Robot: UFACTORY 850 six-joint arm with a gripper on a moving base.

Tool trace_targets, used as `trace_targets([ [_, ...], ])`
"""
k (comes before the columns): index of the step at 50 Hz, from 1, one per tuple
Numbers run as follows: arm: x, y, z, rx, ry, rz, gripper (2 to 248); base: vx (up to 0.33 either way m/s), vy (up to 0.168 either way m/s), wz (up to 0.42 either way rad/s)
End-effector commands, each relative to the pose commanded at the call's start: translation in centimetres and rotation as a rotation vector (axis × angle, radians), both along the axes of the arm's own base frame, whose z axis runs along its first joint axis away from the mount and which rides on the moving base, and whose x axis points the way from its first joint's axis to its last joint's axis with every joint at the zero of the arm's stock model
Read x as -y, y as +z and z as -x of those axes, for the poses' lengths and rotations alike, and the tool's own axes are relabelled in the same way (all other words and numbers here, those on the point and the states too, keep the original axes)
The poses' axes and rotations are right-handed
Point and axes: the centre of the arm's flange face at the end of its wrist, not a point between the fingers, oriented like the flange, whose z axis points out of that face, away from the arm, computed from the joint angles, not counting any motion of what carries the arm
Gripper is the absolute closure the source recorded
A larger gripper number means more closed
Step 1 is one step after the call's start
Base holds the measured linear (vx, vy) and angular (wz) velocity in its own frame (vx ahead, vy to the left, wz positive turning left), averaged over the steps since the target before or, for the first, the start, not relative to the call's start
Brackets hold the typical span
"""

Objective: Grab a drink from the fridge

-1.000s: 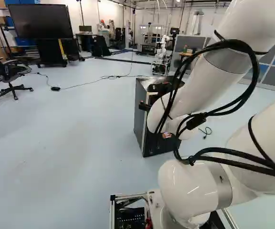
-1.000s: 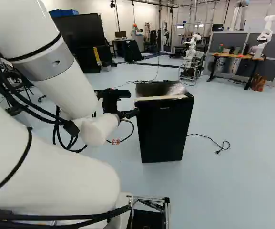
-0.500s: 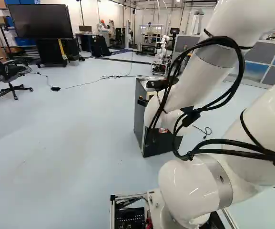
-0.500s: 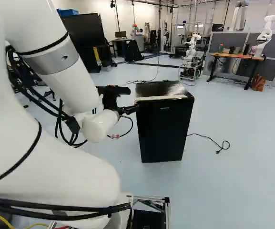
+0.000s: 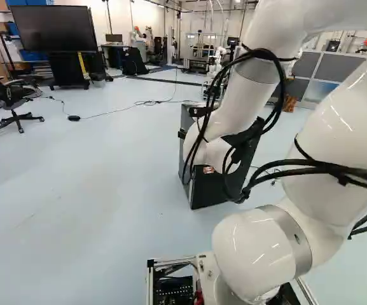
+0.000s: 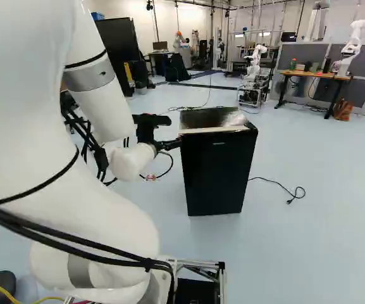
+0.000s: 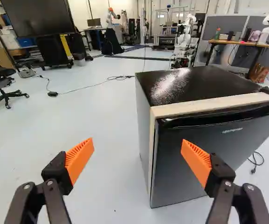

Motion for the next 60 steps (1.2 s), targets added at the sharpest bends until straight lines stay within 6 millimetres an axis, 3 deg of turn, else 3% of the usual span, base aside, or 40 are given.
trace_targets([
  [39, -2.9, -4.2, -6.5, -0.082, -0.171, -0.042, 3, 0.0, 0.0, 0.0],
  [60, -4.4, -4.6, -6.6, -0.068, -0.296, -0.071, 3, 0.0, 0.0, 0.0],
])
